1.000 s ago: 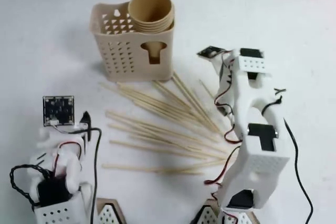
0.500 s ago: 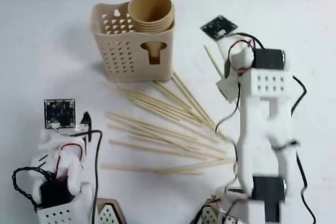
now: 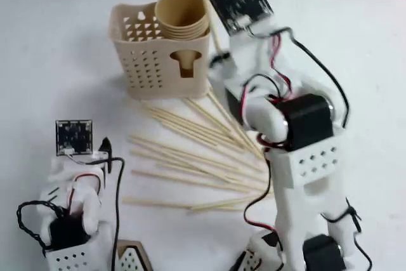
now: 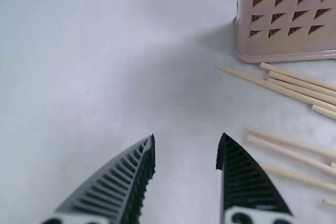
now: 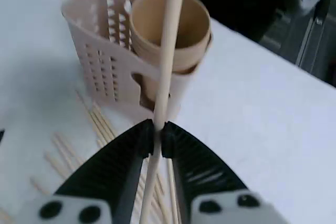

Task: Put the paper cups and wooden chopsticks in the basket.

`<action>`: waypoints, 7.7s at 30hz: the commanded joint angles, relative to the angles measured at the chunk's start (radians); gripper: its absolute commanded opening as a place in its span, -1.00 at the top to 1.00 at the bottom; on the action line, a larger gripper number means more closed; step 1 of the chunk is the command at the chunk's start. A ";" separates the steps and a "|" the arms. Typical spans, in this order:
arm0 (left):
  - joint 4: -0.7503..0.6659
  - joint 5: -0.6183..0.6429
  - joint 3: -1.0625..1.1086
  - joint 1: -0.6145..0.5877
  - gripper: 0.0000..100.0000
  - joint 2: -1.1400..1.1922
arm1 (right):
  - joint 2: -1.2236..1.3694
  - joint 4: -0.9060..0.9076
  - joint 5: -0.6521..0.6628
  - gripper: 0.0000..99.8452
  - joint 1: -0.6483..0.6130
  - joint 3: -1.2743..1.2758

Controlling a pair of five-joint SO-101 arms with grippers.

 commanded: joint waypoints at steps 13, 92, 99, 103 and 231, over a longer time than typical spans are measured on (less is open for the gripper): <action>-0.021 -0.012 -0.005 -0.008 0.60 -0.007 | 0.367 -0.774 -0.137 0.96 -0.179 -0.270; -0.021 -0.014 0.005 -0.008 0.60 -0.008 | 0.653 -0.305 0.209 0.53 0.193 0.606; -0.021 -0.044 0.006 -0.008 0.60 -0.008 | 0.716 -0.305 0.222 0.80 0.234 0.605; -0.021 -0.046 0.006 -0.008 0.60 -0.008 | 0.710 -0.286 0.345 0.93 0.248 0.641; -0.020 -0.054 0.008 -0.005 0.60 -0.008 | -0.150 -1.073 -0.068 0.97 -0.148 0.457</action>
